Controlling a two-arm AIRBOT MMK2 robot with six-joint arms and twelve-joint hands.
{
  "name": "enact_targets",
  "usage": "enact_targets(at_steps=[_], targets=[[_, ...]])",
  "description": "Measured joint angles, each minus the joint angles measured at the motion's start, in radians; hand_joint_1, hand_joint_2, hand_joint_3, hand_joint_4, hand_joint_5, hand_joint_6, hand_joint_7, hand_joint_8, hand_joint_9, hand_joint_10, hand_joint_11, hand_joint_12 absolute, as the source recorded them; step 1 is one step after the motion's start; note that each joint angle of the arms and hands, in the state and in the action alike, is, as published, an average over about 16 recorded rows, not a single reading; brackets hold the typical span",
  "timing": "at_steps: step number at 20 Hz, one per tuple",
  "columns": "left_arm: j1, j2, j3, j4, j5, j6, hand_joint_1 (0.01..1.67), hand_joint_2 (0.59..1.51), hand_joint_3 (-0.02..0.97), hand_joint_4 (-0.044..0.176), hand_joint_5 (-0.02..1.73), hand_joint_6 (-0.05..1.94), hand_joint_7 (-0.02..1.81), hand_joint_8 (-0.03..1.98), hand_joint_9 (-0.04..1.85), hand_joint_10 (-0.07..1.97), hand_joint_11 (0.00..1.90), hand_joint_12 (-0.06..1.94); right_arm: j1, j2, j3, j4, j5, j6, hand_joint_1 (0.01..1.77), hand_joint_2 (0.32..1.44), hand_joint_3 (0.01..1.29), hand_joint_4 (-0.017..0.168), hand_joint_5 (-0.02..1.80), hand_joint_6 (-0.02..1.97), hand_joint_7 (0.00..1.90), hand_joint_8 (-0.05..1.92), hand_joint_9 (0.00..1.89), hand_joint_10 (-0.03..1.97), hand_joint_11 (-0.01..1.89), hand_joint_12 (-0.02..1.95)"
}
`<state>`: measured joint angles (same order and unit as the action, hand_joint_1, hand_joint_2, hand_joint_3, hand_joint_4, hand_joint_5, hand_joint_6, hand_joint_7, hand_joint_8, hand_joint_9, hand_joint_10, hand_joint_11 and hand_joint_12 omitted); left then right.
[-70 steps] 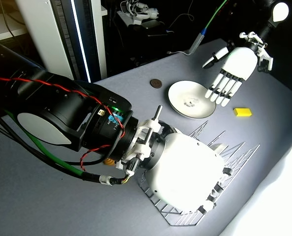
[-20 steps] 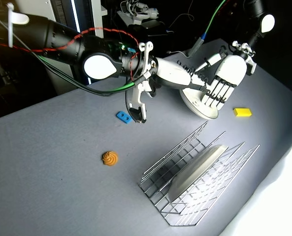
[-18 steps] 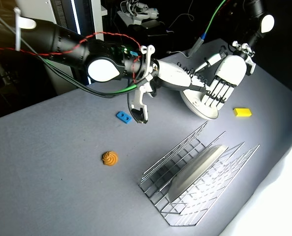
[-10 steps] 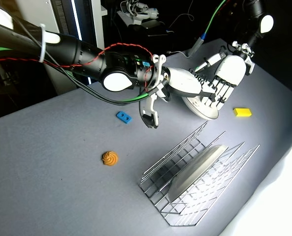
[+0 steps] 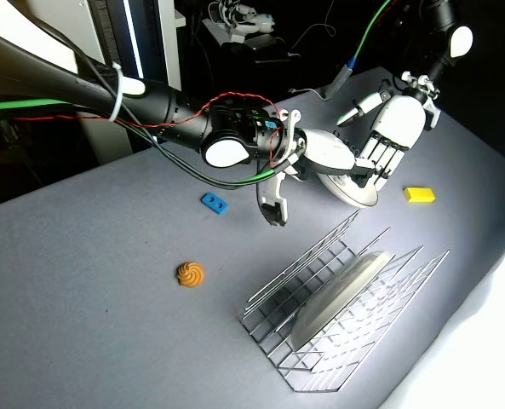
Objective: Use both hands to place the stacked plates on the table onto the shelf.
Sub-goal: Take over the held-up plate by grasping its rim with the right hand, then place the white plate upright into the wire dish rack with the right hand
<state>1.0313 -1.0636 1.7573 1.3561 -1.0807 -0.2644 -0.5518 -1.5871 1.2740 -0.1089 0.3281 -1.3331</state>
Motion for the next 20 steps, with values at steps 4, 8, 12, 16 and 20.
enact_targets(at_steps=[4,8,12,16,20], targets=[[-0.002,0.000,0.000,0.001,0.000,0.001,0.02,1.148,0.011,-0.013,0.08,-0.02,0.10,-0.01,0.05,-0.04,0.03,0.14,-0.001,-0.019,0.021,0.004,0.020,-0.003,0.97,1.06,0.01,0.000,0.67,0.15,0.77,0.09,0.84,0.07,0.42,1.20],[-0.014,-0.003,0.005,0.014,-0.001,0.000,0.02,1.148,0.011,-0.013,0.08,-0.03,0.11,-0.01,0.05,-0.04,0.03,0.15,-0.002,-0.027,0.031,0.007,0.040,-0.005,1.01,1.05,0.01,0.002,0.79,0.27,0.91,0.23,1.04,0.08,0.62,1.22],[-0.047,-0.006,0.013,0.041,0.000,-0.005,0.02,1.147,0.011,-0.012,0.08,-0.03,0.11,-0.01,0.06,-0.04,0.03,0.15,-0.002,-0.029,0.036,0.007,0.054,-0.006,1.04,1.02,0.01,0.003,0.84,0.38,0.96,0.39,1.16,0.07,0.76,1.22],[-0.106,-0.009,0.022,0.087,0.003,-0.010,0.02,1.147,0.011,-0.010,0.09,-0.02,0.12,-0.01,0.08,-0.03,0.03,0.15,-0.002,-0.030,0.040,0.008,0.064,-0.006,1.06,1.01,0.01,0.004,0.84,0.48,0.96,0.56,1.18,0.19,0.82,1.24],[-0.185,-0.008,0.031,0.134,0.007,-0.015,0.02,1.147,0.011,-0.007,0.11,-0.01,0.13,-0.01,0.09,-0.01,0.02,0.16,-0.002,-0.031,0.042,0.010,0.070,-0.006,1.07,1.00,0.01,0.004,0.84,0.51,0.97,0.69,1.18,0.27,0.83,1.24]])
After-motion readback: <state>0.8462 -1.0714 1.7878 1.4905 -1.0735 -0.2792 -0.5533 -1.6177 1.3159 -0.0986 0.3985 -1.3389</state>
